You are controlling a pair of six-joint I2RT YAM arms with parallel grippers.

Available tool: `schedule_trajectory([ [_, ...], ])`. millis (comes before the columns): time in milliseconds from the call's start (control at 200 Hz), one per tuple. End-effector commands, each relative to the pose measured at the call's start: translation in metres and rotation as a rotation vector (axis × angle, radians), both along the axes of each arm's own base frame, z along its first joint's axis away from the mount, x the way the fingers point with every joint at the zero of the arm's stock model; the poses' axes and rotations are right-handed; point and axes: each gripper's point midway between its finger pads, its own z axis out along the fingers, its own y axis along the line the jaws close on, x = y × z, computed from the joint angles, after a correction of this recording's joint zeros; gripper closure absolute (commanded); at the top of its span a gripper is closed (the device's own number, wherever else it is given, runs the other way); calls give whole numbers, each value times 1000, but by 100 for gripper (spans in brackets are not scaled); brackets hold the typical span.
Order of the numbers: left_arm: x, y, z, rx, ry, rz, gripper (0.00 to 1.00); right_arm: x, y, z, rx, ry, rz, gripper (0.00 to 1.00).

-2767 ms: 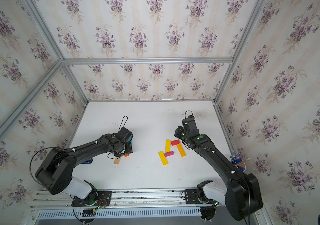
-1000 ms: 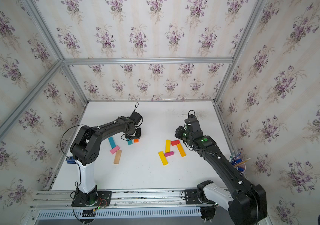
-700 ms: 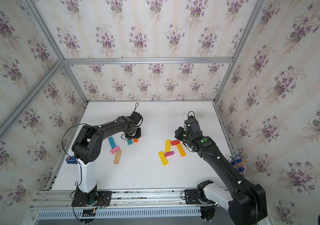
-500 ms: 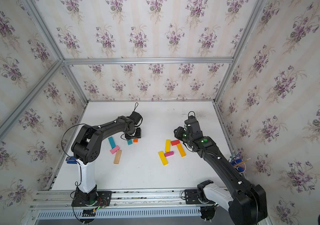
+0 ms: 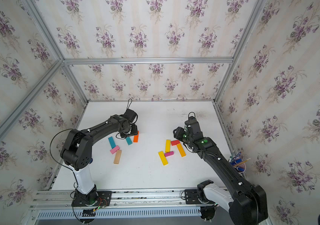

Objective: Assemble the letter h with building blocks
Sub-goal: Pick up the building block from the center of the board, then adjust the building block at the center of the board.

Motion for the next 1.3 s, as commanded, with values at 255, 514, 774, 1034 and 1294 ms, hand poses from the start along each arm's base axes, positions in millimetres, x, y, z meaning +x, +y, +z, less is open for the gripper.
schedule_trajectory([
  [255,-18,20,-25,34,95,78,37,-1,4,5,14,-29,24,48],
  [514,-29,29,-43,38,150,104,49,-3,5,7,24,-32,27,49],
  [774,-37,21,-46,9,166,94,68,-5,5,10,34,-39,26,50],
  [1034,-44,7,-56,-7,188,61,76,-7,5,9,41,-36,28,51],
  [1294,-43,-1,-54,-18,181,37,76,-7,5,10,44,-38,27,52],
])
